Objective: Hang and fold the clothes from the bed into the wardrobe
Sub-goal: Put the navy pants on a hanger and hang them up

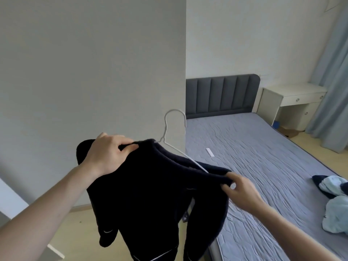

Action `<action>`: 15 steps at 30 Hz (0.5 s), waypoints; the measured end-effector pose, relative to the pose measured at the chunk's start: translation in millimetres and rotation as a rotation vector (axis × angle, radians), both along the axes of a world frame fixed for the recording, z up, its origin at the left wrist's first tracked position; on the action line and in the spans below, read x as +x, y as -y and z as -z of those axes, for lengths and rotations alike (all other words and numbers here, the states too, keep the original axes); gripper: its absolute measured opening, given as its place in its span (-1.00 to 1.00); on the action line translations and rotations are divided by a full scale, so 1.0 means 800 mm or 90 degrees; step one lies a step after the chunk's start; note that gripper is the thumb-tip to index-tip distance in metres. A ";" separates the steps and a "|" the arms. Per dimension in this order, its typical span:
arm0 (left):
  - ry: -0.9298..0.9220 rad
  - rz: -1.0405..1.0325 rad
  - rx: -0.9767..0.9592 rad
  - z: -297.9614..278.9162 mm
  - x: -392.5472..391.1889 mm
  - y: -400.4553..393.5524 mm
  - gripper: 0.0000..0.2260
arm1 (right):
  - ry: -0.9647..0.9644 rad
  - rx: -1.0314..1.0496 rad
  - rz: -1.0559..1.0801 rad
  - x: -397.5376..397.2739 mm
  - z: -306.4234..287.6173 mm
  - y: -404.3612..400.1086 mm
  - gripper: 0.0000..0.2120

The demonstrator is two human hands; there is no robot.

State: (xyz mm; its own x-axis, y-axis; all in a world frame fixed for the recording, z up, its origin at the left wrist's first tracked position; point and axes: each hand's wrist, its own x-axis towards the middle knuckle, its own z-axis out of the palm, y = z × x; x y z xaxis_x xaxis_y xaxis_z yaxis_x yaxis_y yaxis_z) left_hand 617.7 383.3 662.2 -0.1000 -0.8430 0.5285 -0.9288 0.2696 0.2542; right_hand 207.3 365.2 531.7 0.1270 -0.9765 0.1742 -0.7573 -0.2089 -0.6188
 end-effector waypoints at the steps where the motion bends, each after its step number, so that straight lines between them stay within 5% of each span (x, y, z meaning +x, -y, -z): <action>1: 0.018 0.005 0.002 0.006 0.002 -0.001 -0.86 | 0.016 -0.007 -0.002 -0.006 -0.007 0.006 -0.95; 5: 0.060 -0.018 0.013 0.026 0.003 0.001 -0.86 | 0.151 -0.019 0.013 0.008 -0.047 0.027 -0.70; 11: 0.126 -0.096 0.114 0.046 -0.025 0.000 -0.72 | 0.335 -0.063 -0.096 0.077 -0.145 0.024 -0.63; 15: -0.026 -0.171 0.183 0.047 -0.052 0.006 -0.67 | 0.325 -0.072 -0.309 0.128 -0.183 -0.004 -0.66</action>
